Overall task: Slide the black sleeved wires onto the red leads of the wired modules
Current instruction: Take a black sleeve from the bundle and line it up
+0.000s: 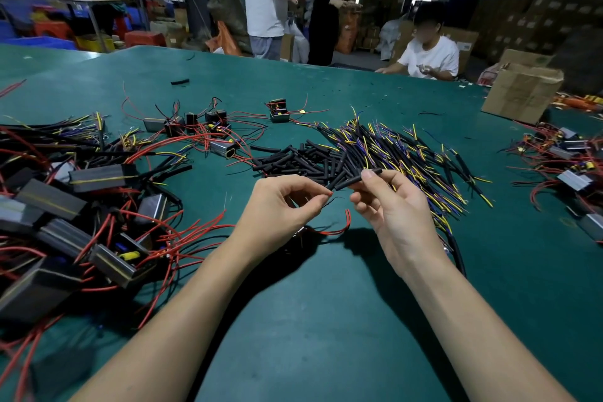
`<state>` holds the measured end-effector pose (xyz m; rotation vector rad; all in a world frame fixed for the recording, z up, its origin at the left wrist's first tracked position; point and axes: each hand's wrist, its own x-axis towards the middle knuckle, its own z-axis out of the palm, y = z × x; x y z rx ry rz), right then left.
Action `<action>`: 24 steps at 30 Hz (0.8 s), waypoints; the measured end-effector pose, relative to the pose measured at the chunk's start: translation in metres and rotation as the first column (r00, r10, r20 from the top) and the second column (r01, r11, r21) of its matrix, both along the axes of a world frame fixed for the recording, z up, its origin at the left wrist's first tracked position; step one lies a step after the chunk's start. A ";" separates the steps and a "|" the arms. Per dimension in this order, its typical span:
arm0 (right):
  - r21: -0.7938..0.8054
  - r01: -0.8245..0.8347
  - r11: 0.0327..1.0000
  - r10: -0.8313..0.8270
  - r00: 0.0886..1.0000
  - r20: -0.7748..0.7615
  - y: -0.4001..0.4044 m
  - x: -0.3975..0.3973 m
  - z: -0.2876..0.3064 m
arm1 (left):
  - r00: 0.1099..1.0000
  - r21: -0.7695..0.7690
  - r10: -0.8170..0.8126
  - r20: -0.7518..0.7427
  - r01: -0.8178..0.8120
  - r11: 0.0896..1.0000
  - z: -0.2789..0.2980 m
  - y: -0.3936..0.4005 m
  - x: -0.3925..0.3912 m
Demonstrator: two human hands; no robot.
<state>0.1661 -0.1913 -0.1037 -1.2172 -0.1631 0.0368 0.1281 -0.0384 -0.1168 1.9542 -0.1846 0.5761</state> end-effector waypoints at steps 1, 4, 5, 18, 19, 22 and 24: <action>-0.012 -0.001 1.000 0.001 1.000 0.014 0.000 0.000 0.000 | 1.000 0.000 0.001 0.000 -0.001 1.000 0.000 0.000 0.000; -0.009 0.028 1.000 -0.027 0.998 0.062 0.001 0.000 0.000 | 1.000 -0.016 -0.007 -0.005 0.007 1.000 -0.001 0.000 0.000; 0.003 0.051 0.999 -0.051 0.996 0.075 0.000 0.001 0.001 | 1.000 -0.032 -0.015 -0.006 0.015 0.999 -0.001 0.000 0.001; -0.247 0.037 0.968 0.000 0.989 0.149 -0.004 0.006 -0.004 | 0.999 -0.041 -0.002 0.051 0.004 0.999 0.003 -0.003 -0.001; -0.288 0.034 0.957 0.006 0.991 0.134 -0.004 0.007 -0.006 | 0.999 -0.040 -0.001 0.051 0.003 0.999 0.003 -0.003 -0.001; -0.379 -0.018 0.925 0.064 0.992 0.110 -0.001 0.005 -0.011 | 0.998 -0.027 0.015 0.053 -0.014 1.000 0.003 -0.003 0.000; -0.393 -0.035 0.919 0.101 0.984 0.148 0.000 0.003 -0.011 | 0.999 -0.040 0.021 0.044 -0.020 0.999 0.003 -0.003 -0.001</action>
